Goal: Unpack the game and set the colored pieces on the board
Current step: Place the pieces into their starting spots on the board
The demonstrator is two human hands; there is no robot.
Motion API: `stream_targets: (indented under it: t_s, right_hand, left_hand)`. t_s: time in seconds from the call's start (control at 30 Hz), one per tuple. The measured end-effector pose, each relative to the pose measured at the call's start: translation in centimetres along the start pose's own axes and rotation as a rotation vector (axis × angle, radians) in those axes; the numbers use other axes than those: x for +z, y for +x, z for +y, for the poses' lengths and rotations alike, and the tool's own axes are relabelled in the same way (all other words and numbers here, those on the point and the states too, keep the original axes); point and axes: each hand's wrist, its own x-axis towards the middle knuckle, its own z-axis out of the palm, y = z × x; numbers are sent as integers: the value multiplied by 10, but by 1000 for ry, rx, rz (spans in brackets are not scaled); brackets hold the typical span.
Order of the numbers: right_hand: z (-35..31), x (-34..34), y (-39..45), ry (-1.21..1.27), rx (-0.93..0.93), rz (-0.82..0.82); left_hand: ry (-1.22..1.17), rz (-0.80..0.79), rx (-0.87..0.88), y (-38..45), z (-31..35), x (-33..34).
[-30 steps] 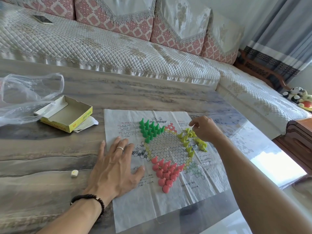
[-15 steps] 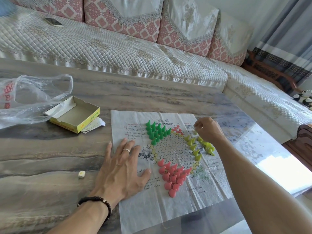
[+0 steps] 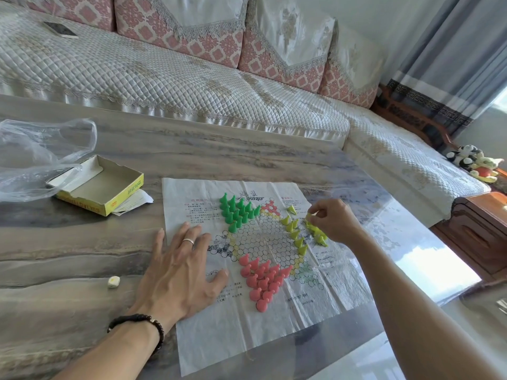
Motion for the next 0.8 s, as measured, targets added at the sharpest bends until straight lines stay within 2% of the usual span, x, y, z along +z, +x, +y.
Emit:
stream_targets:
  t_s: [0.3, 0.8]
  right_hand:
    - [-1, 14, -2, -121, -25, -137]
    - [-4, 20, -1, -131, -53, -140]
  left_hand:
    - [5, 8, -1, 0, -1, 1]
    - [1, 13, 5, 1, -2, 3]
